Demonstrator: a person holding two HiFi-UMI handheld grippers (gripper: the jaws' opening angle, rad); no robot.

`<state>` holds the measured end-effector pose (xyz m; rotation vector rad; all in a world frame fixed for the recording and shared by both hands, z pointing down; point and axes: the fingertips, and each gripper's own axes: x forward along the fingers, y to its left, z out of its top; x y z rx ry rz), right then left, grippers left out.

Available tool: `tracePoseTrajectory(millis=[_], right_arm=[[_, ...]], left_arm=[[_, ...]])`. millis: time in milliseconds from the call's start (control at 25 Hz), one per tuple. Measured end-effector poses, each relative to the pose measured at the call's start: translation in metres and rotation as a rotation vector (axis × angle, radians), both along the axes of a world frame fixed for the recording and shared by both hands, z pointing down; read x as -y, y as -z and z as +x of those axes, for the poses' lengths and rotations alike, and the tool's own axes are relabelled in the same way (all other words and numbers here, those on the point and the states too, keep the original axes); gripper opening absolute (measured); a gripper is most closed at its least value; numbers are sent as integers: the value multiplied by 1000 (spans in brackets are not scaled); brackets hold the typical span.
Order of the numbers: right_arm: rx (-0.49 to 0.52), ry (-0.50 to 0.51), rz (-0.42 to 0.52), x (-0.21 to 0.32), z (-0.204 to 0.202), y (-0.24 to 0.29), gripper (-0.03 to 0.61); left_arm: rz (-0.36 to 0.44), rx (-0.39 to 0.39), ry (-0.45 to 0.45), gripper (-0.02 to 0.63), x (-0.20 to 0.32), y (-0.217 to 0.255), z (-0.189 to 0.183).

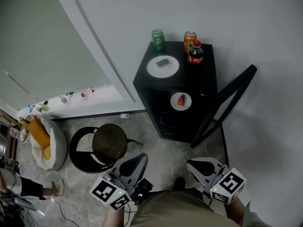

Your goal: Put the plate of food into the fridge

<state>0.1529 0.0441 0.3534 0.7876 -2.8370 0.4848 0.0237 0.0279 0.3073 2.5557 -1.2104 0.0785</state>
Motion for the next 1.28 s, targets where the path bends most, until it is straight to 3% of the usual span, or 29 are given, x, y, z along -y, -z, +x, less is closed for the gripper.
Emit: tracePoseTrajectory(millis=[440,760,1280], right_arm=[[35,-33,3,18,7,-3,20],[-19,-126,-23,33,5,-9,20],[-107,-218,-25,86,-62,-2,20]], left_arm=[[17,70,-21,11,39,-5,7],[47,36,-87,11,83,-7,2],[78,20,-171,11,177,-1,-65]])
